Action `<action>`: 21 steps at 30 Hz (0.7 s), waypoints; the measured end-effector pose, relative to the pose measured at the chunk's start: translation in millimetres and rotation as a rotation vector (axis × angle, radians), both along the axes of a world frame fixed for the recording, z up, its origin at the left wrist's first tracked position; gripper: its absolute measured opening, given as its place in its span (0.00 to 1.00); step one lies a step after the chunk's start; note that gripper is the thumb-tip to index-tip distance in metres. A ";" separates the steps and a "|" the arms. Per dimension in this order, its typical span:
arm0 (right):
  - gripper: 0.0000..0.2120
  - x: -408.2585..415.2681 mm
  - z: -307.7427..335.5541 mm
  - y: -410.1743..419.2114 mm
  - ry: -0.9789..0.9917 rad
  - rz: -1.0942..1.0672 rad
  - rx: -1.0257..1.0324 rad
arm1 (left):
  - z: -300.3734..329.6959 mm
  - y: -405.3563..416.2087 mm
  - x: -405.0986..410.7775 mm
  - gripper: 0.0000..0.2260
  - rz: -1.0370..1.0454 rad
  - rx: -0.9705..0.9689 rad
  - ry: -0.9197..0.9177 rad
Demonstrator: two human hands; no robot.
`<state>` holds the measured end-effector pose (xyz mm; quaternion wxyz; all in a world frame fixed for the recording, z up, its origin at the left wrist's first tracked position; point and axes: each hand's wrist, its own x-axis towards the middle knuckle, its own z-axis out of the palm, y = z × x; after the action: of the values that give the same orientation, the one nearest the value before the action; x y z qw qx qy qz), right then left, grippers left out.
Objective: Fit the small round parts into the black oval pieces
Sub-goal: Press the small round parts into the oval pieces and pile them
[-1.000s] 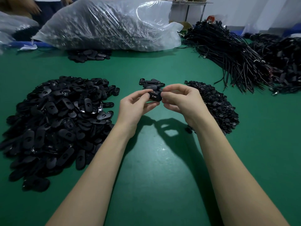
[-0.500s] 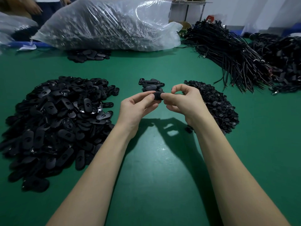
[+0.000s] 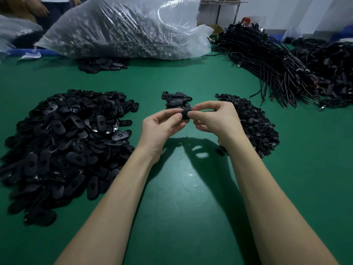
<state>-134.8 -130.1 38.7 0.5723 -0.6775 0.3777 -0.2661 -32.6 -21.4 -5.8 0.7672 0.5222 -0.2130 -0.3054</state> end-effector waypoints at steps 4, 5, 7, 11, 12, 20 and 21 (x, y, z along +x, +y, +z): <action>0.05 1.3 0.6 1.3 0.059 -0.028 -0.130 | -0.4 -0.5 -0.9 0.05 0.004 -0.008 -0.007; 0.05 1.4 1.1 1.9 0.067 -0.029 -0.156 | -0.5 -0.8 -1.5 0.05 0.007 -0.014 -0.005; 0.06 1.3 1.8 2.7 0.069 -0.032 -0.186 | -0.3 -1.6 -3.0 0.05 0.011 -0.027 0.009; 0.06 1.3 0.5 3.6 0.059 -0.019 -0.176 | 0.4 -2.9 -4.0 0.05 0.021 -0.041 0.051; 0.05 1.4 0.1 3.7 0.052 -0.017 -0.176 | 0.4 -2.9 -3.9 0.05 0.021 -0.045 0.057; 0.03 1.2 -2.5 2.0 0.027 0.008 -0.162 | 1.4 -3.2 -4.4 0.05 0.016 -0.041 0.066; 0.03 1.3 -3.2 1.9 0.014 0.019 -0.140 | 1.5 -3.3 -4.5 0.05 0.016 -0.040 0.066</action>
<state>-133.5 -128.2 35.5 0.5235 -0.7212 0.3557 -0.2815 -37.1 -24.6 -4.3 0.7865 0.4982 -0.1896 -0.3119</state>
